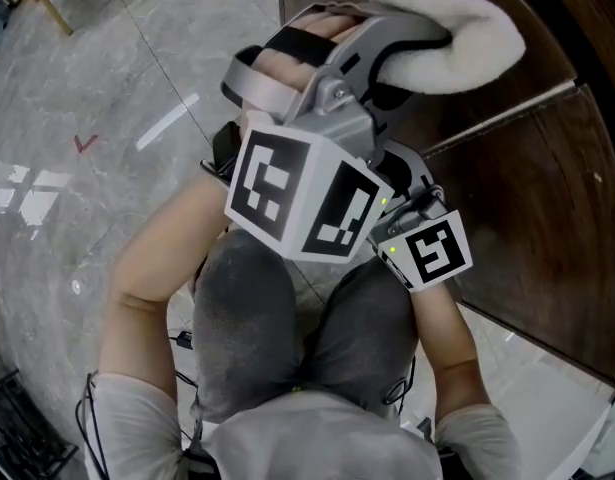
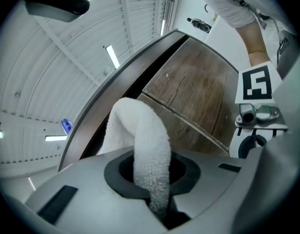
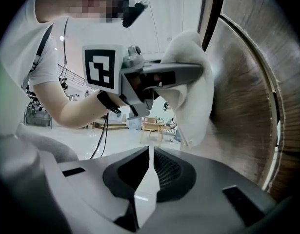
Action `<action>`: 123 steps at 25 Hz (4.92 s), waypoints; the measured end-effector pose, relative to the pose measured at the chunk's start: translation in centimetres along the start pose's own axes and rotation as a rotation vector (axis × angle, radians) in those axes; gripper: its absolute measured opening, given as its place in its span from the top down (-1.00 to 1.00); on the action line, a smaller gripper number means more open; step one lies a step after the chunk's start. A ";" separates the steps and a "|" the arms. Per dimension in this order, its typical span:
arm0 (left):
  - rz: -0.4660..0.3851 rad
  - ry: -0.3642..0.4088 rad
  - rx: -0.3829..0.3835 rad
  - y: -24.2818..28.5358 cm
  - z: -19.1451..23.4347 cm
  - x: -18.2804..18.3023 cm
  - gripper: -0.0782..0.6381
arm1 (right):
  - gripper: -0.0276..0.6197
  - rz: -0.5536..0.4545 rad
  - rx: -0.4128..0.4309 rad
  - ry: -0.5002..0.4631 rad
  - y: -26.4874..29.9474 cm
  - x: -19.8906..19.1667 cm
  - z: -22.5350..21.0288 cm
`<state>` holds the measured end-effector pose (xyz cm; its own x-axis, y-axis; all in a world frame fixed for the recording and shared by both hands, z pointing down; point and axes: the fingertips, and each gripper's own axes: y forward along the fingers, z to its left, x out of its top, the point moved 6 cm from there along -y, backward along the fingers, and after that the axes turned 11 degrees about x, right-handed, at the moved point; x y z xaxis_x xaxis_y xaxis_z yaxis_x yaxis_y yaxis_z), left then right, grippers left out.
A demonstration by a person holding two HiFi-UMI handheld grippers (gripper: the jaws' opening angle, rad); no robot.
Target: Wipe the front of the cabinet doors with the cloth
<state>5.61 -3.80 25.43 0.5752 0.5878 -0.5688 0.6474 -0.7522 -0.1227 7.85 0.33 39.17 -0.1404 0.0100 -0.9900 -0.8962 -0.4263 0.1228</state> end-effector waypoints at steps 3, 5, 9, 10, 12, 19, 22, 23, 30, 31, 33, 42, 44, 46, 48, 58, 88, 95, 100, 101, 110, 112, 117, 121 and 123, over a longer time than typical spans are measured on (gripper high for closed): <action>0.041 0.002 0.011 -0.9 0.1 -3.1 0.62 | 0.75 -0.020 0.016 0.029 0.8 0.0 0.2; 0.074 0.021 0.022 -1.4 0.1 -5.6 0.62 | 0.75 -0.032 0.028 0.056 1.3 -0.1 0.2; 0.139 0.010 0.055 -2.0 1.0 -10.7 0.62 | 0.75 -0.011 0.023 0.053 2.7 -0.5 0.1; 0.154 -0.003 0.062 -2.0 1.3 -11.9 0.62 | 0.75 -0.001 0.021 0.048 3.1 -0.6 0.1; 0.182 -0.025 0.071 -2.0 1.8 -14.1 0.62 | 0.75 0.014 0.016 0.047 3.7 -0.8 0.1; 0.224 -0.063 0.072 -1.0 2.3 -19.3 0.62 | 0.75 0.036 -0.013 0.038 4.8 -1.1 -0.1; 0.242 -0.067 0.088 -0.3 3.1 -20.9 0.62 | 0.75 0.047 -0.026 0.035 4.6 -1.1 -0.7; 0.248 -0.063 0.091 -0.1 3.3 -21.3 0.62 | 0.75 0.048 -0.031 0.039 4.6 -1.0 -0.9; 0.317 -0.041 0.099 1.1 3.5 -25.1 0.62 | 0.75 0.040 -0.063 0.049 4.2 -1.2 -1.2; 0.320 -0.042 0.095 1.3 3.3 -25.3 0.62 | 0.75 0.037 -0.070 0.049 4.1 -1.2 -1.3; 0.311 -0.032 0.094 1.8 3.1 -25.6 0.62 | 0.75 0.027 -0.088 0.049 4.1 -1.1 -1.4; 0.265 -0.022 0.098 2.3 2.5 -23.6 0.62 | 0.75 0.030 -0.084 0.033 3.4 -0.9 -1.1; 0.241 -0.015 0.089 2.4 2.0 -22.4 0.62 | 0.75 0.029 -0.084 0.031 3.1 -0.9 -1.1; 0.220 -0.011 0.074 2.2 1.5 -21.1 0.62 | 0.75 0.017 -0.080 0.029 3.2 -0.8 -1.1; 0.205 -0.004 0.055 2.1 0.9 -20.0 0.62 | 0.75 0.006 -0.072 0.030 3.2 -0.7 -1.0; 0.182 0.007 0.003 1.5 -1.5 -16.1 0.62 | 0.75 -0.036 -0.038 0.023 2.0 -0.1 0.0; -0.027 0.040 -0.168 0.8 -8.8 -5.2 0.62 | 0.75 -0.057 -0.059 0.009 -5.8 0.7 1.1; -0.079 0.072 -0.208 0.5 -10.5 -3.1 0.62 | 0.75 -0.078 -0.068 0.019 -7.3 0.9 1.1; -0.074 0.081 -0.195 0.3 -10.5 -3.4 0.62 | 0.75 -0.106 -0.066 0.022 -7.1 1.1 0.7; -0.069 0.085 -0.192 0.1 -10.5 -3.7 0.62 | 0.75 -0.102 -0.058 0.022 -6.8 1.1 0.9; 0.126 0.054 -0.153 -2.0 -9.0 -11.5 0.62 | 0.75 -0.079 -0.010 0.018 -3.7 0.7 1.2; 0.162 0.063 -0.152 -2.3 -8.9 -13.4 0.62 | 0.75 -0.071 -0.004 0.023 -3.0 0.5 1.3; 0.253 0.042 -0.124 -2.2 -8.2 -19.2 0.62 | 0.75 -0.044 -0.012 0.051 -1.4 -0.4 0.6; 0.294 0.000 -0.097 -1.3 -8.3 -23.0 0.62 | 0.75 -0.006 -0.035 0.048 -0.6 -1.2 -0.7; 0.306 0.003 -0.091 -1.3 -8.3 -24.2 0.62 | 0.75 -0.001 -0.051 0.046 -0.4 -1.5 -0.8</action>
<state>-4.98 -14.58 46.13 0.7511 0.3396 -0.5661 0.4863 -0.8646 0.1265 8.77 -0.27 40.56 -0.1191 -0.0310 -0.9924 -0.8733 -0.4723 0.1196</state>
